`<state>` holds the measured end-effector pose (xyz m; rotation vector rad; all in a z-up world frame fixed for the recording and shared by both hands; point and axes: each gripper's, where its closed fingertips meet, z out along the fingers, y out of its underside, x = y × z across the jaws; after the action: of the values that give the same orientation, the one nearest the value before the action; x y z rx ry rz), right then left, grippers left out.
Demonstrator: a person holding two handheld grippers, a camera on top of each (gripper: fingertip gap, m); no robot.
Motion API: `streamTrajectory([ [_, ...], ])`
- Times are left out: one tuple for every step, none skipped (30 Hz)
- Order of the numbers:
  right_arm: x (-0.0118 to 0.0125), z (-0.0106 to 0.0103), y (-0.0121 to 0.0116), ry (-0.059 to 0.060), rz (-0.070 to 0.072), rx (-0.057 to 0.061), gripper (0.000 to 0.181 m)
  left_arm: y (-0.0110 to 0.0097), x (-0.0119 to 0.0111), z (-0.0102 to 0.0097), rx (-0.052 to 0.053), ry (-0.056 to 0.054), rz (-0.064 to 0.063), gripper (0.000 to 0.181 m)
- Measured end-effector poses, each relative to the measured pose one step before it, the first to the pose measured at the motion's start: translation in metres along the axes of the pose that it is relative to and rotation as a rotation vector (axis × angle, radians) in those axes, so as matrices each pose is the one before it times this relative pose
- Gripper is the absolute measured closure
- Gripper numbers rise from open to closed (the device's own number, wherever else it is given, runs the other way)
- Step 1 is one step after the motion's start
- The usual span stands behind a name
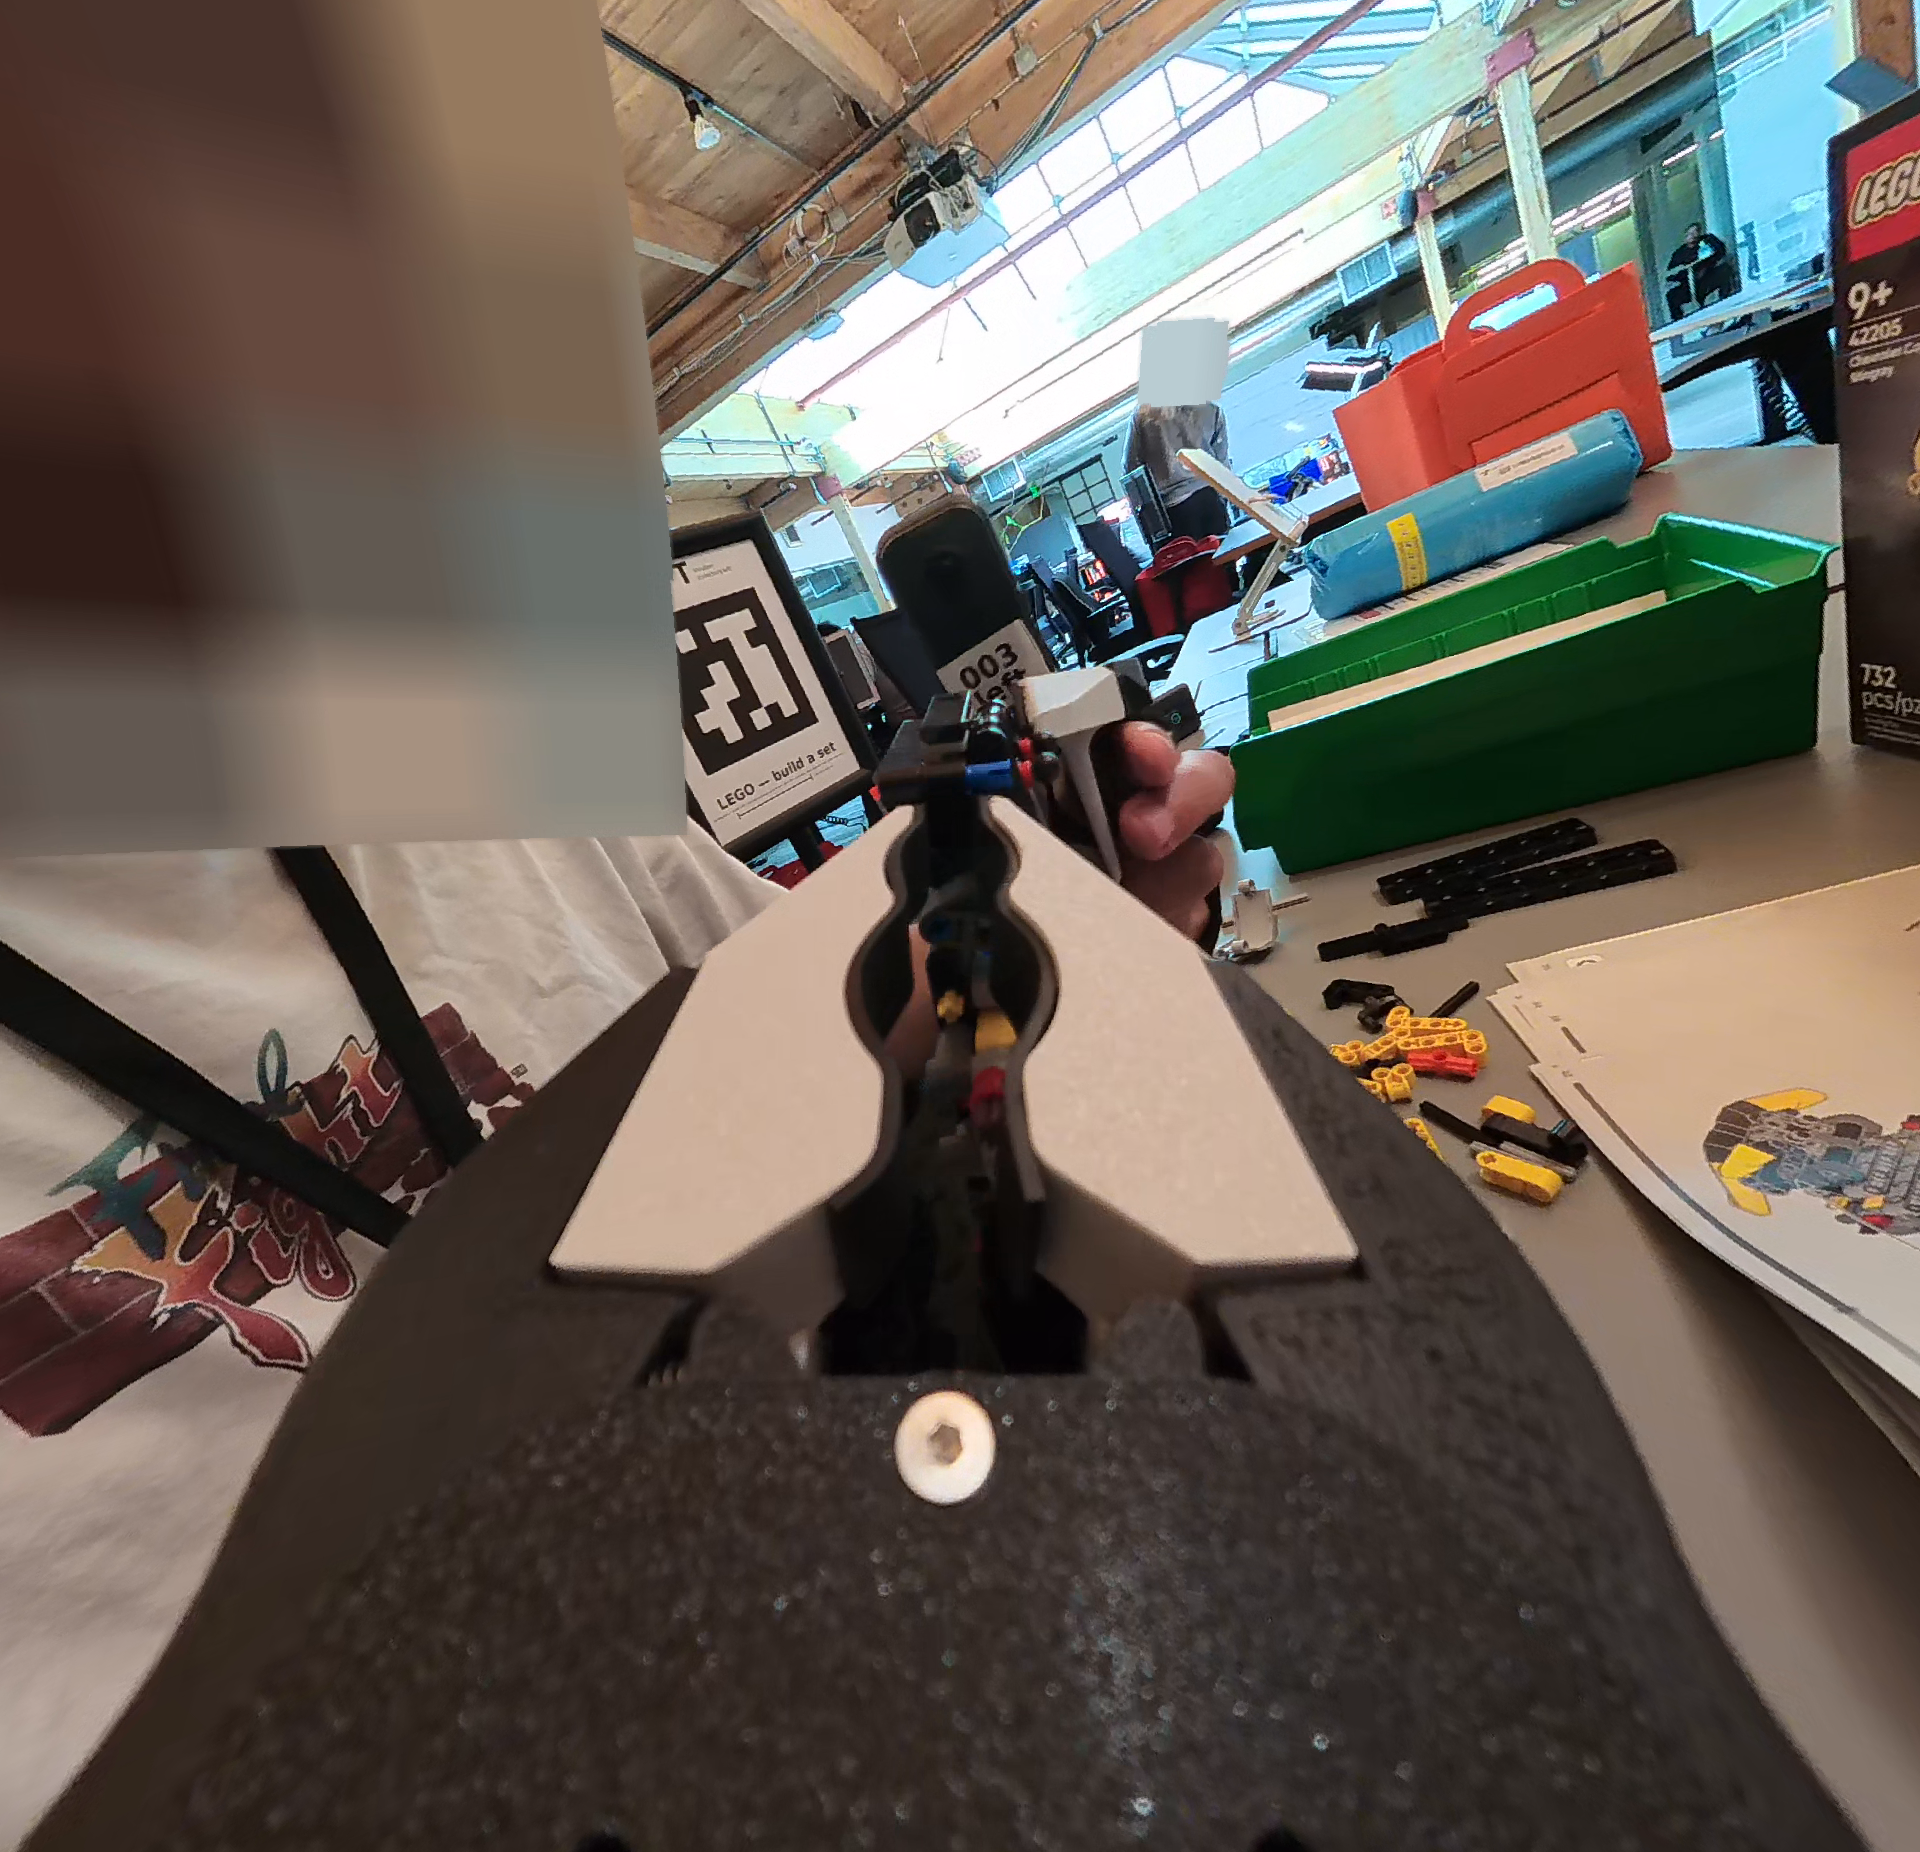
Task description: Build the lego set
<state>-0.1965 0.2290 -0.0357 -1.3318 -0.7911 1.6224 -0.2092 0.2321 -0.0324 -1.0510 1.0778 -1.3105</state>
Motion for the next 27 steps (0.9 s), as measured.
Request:
streamTrajectory([
  [0.00027, 0.00008, -0.0002, 0.0012, -0.0002, 0.0011, 0.175, -0.00004, -0.00054, -0.00009, 0.0047, -0.0062, 0.004, 0.163],
  [-0.00035, -0.00012, -0.00032, -0.0028, -0.0007, 0.0004, 0.175, -0.00022, -0.00317, -0.00013, 0.0066, -0.0224, -0.0007, 0.151],
  [-0.00053, 0.00011, -0.00036, -0.0023, -0.0007, 0.0003, 0.175, -0.00001, -0.00363, -0.00039, 0.0062, -0.0225, -0.0017, 0.145],
  [0.00061, 0.00036, 0.0005, 0.0071, -0.0055, -0.0046, 0.175, 0.00069, -0.00069, -0.00043, 0.0002, -0.0026, -0.0056, 0.147],
  [0.00085, 0.00028, 0.00088, 0.007, -0.0053, -0.0065, 0.175, 0.00104, 0.00242, -0.00037, -0.0034, 0.0176, -0.008, 0.155],
  [0.00103, 0.00003, 0.00043, 0.0061, -0.0001, -0.0018, 0.175, 0.00041, 0.00229, -0.00014, -0.0008, 0.0132, -0.0022, 0.161],
  [0.00153, -0.00022, -0.00019, 0.0058, 0.0048, 0.002, 0.175, 0.00017, 0.00064, 0.00014, 0.0019, -0.0028, 0.0081, 0.165],
  [-0.00004, -0.00025, -0.00037, -0.0046, 0.0078, 0.0028, 0.175, 0.00004, 0.00016, 0.00021, 0.0033, -0.0077, 0.0122, 0.165],
  [-0.00002, -0.00021, -0.00037, -0.0029, 0.0039, 0.0037, 0.175, -0.00014, -0.00005, 0.00028, 0.0045, -0.0067, 0.0089, 0.164],
  [0.00053, -0.00024, -0.00028, 0.0028, 0.0009, 0.003, 0.175, -0.00015, -0.0004, 0.00034, 0.0033, -0.0074, 0.0052, 0.164],
  [0.00009, -0.00015, -0.00006, 0.0004, 0.0008, -0.0016, 0.175, 0.00008, -0.00096, 0.00008, 0.0029, -0.0077, 0.0014, 0.161],
  [-0.0006, -0.00022, 0.00011, -0.0028, -0.0002, -0.0025, 0.175, -0.00002, -0.0011, 0.00014, 0.003, -0.006, -0.0049, 0.158],
  [-0.0002, -0.00014, 0.00002, 0.0005, -0.002, -0.0013, 0.175, 0.00005, -0.00078, 0.00021, 0.002, -0.0019, -0.0083, 0.156],
  [-0.0002, 0.00001, -0.00004, 0.0001, -0.0007, -0.0003, 0.175, -0.00004, -0.00007, 0.00001, 0.0022, 0.0016, -0.0044, 0.156],
  [0.00013, -0.00003, -0.00014, 0.0004, 0.0007, 0.0012, 0.175, -0.00013, 0.00102, 0.00013, 0.0037, 0.0048, 0.0063, 0.161],
  [0.00074, -0.00017, -0.00035, 0.0028, 0.0013, 0.0021, 0.175, -0.00011, 0.00133, 0.0002, 0.0042, 0.0008, 0.0141, 0.165],
  [-0.00057, -0.00021, -0.00072, -0.0058, 0.0058, 0.0044, 0.175, -0.00039, 0.0005, 0.00049, 0.0055, -0.0054, 0.0166, 0.165],
  [-0.00019, -0.00021, -0.00064, -0.0041, 0.0051, 0.005, 0.175, -0.00048, 0.00017, 0.0004, 0.0052, -0.0067, 0.0115, 0.165],
  [0.0005, -0.00026, -0.00029, -0.0009, 0.0092, 0.0039, 0.175, -0.00004, -0.00028, 0.00025, 0.003, -0.0067, 0.0053, 0.165],
  [0.00066, -0.00015, 0.00017, -0.0013, 0.0128, -0.0005, 0.175, 0.00033, -0.00048, 0.00012, 0.0012, -0.0052, 0.0041, 0.165],
  [0.00086, -0.00025, 0.00059, 0.0, 0.0075, -0.0007, 0.175, 0.0004, -0.00063, -0.00011, 0.0005, -0.0046, 0.003, 0.164],
  [0.00076, -0.00022, 0.00046, -0.0014, 0.0049, 0.0019, 0.174, 0.00034, -0.0004, -0.00011, -0.0004, -0.0028, 0.0016, 0.164],
  [0.00063, -0.00032, 0.00055, -0.003, 0.0075, 0.0031, 0.174, 0.00037, -0.00037, -0.00003, -0.0011, -0.0022, 0.0011, 0.163],
  [0.00057, -0.0002, 0.00009, -0.0034, 0.0102, 0.004, 0.175, 0.0001, -0.00032, -0.00005, -0.0001, -0.0028, 0.0019, 0.164],
  [-0.00029, 0.0, 0.00002, -0.0064, 0.0074, 0.0025, 0.175, -0.00024, 0.0002, 0.00002, 0.0027, -0.0004, 0.0007, 0.164],
  [-0.00083, 0.00011, -0.00027, -0.0077, 0.0017, 0.002, 0.174, -0.00055, 0.00062, 0.00018, 0.0055, 0.0011, 0.0005, 0.164],
  [-0.0005, 0.00009, -0.00041, -0.0026, -0.0028, 0.0016, 0.174, -0.00037, 0.00032, 0.00003, 0.0061, -0.0005, 0.0032, 0.164],
])
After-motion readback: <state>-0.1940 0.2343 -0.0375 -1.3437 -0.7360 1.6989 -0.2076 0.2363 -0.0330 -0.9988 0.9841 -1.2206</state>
